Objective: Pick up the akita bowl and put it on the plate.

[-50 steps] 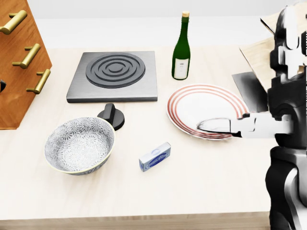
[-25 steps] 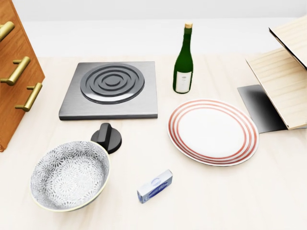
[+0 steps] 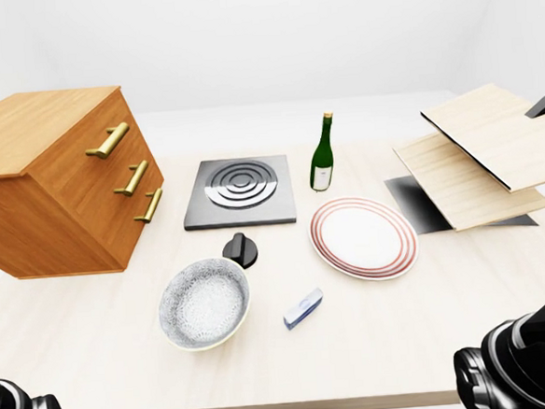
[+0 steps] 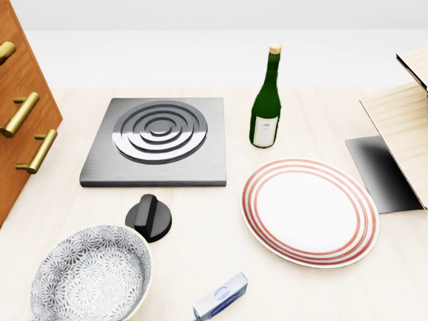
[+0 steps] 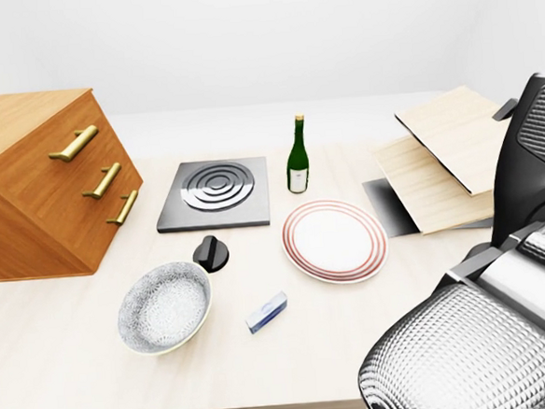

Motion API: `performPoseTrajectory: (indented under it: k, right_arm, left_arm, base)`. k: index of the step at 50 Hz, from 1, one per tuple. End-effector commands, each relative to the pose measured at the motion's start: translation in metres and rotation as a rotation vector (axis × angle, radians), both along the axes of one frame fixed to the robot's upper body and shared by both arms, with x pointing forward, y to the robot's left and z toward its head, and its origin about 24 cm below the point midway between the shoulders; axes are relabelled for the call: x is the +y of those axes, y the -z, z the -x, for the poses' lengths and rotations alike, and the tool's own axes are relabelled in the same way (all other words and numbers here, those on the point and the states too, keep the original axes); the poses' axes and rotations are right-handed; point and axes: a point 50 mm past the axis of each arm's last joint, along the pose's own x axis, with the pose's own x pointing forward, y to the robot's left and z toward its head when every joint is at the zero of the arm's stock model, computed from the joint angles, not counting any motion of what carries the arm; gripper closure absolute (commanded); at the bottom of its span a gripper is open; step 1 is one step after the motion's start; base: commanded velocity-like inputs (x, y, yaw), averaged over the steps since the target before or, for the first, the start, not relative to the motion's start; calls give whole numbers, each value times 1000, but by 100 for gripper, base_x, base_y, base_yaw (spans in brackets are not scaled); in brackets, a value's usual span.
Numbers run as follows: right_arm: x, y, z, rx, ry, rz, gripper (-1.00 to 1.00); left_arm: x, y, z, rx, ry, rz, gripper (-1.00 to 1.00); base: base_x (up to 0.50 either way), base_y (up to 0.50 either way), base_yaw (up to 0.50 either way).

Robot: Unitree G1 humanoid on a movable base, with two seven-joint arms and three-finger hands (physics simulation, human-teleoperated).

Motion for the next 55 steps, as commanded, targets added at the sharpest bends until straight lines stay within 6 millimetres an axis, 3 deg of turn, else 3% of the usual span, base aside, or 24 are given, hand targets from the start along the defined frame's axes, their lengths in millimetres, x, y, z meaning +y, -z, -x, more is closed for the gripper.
performPoseTrajectory:
  k: [1, 20, 32, 55]
  right_arm:
    - [4, 4, -1, 0, 4, 20, -100]
    - [4, 5, -1, -8, 16, -3, -100]
    - [7, 2, 1, -36, -18, 5, -100]
    - [8, 3, -2, -2, -81, -16, -100]
  left_arm:
    - [1, -2, 1, 1, 3, -4, -96]
    - [0, -3, 1, 0, 10, -10, -96]
    - [1, -3, 1, 0, 8, -9, -96]
    - [1, -4, 1, 0, 7, -14, -96]
  base:
    - [0, 0, 50]
    - [0, 0, 50]
    - [-1, 4, 0]
    - [42, -37, 0]
